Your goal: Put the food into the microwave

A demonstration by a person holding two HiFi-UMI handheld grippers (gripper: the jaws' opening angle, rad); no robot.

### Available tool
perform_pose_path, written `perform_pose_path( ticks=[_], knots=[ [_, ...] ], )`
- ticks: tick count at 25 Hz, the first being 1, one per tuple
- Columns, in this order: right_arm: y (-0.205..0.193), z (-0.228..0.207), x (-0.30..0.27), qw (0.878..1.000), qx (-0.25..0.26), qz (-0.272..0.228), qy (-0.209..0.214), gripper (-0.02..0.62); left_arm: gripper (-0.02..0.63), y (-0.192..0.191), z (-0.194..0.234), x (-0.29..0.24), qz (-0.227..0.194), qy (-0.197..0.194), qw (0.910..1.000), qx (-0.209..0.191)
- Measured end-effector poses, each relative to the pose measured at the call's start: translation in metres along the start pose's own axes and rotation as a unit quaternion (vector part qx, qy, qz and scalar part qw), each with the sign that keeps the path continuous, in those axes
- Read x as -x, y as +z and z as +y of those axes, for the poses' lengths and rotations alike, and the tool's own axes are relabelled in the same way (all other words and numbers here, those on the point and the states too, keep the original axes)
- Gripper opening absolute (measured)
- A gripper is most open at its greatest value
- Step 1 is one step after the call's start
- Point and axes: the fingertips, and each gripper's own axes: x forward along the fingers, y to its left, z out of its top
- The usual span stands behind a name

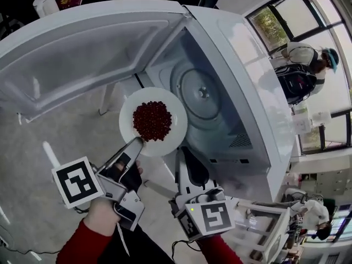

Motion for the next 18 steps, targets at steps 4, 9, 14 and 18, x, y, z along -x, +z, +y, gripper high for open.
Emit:
perform_pose_path(
  ticks=[4,9,14,18],
  knots=[
    [-0.007,-0.004,-0.010,1.000,0.006,0.015,-0.009,0.014,0.019,0.003,-0.001,-0.028,0.029,-0.004,0.9995,-0.014],
    [-0.009,-0.012,-0.015,0.999,0.007,0.027,-0.026,0.014,0.020,0.004,-0.003,-0.059,0.054,0.001,0.9978,-0.038],
    [-0.004,-0.019,-0.013,0.998,0.003,0.035,-0.044,0.014,0.018,0.003,-0.013,-0.088,0.079,-0.005,0.9950,-0.061],
    [0.000,-0.022,-0.014,0.998,0.006,0.025,-0.050,0.013,0.018,0.002,-0.017,-0.108,0.091,-0.005,0.9933,-0.072]
  ],
)
